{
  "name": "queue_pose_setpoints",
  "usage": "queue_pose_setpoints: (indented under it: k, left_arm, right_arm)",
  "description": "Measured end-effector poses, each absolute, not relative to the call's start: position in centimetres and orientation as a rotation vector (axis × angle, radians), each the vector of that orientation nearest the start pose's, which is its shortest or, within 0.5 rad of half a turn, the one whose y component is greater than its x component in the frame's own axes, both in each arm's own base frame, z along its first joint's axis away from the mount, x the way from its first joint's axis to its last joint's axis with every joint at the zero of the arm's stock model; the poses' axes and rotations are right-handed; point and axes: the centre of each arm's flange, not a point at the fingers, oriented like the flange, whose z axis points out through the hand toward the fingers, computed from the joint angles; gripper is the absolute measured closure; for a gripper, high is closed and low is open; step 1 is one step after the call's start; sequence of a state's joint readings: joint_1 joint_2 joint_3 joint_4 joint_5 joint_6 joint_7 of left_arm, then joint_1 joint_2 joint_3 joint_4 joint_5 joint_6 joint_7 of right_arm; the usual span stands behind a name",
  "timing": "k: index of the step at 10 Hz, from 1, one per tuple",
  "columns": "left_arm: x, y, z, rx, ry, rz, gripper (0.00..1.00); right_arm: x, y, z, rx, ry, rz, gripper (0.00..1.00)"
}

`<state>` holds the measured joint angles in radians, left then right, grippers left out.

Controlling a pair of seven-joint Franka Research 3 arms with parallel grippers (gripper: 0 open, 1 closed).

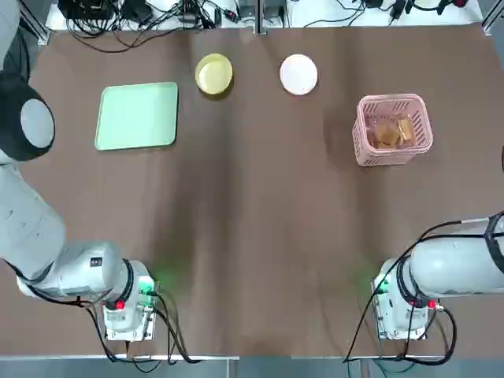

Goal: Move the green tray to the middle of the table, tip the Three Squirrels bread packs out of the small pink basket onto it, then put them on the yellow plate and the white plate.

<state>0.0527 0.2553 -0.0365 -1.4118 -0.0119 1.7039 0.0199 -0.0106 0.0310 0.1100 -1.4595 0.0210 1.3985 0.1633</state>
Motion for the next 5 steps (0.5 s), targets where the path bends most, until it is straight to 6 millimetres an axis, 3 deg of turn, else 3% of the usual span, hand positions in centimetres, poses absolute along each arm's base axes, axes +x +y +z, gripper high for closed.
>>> queue_pose_setpoints:
  k: [3,4,5]
  left_arm:
    - [64.0,1.4,55.7,-3.161,-0.002,-0.031,0.00]
    - [63.5,2.8,55.1,-3.158,-0.044,0.042,0.00]
    - [62.9,6.6,54.0,-3.154,-0.141,0.113,0.00]
  right_arm:
    - [54.3,5.5,64.5,-3.125,0.098,0.149,0.01]
    - [54.3,5.5,64.5,-3.125,0.099,0.149,0.01]
    - [54.3,5.4,64.5,-3.125,0.100,0.150,0.01]
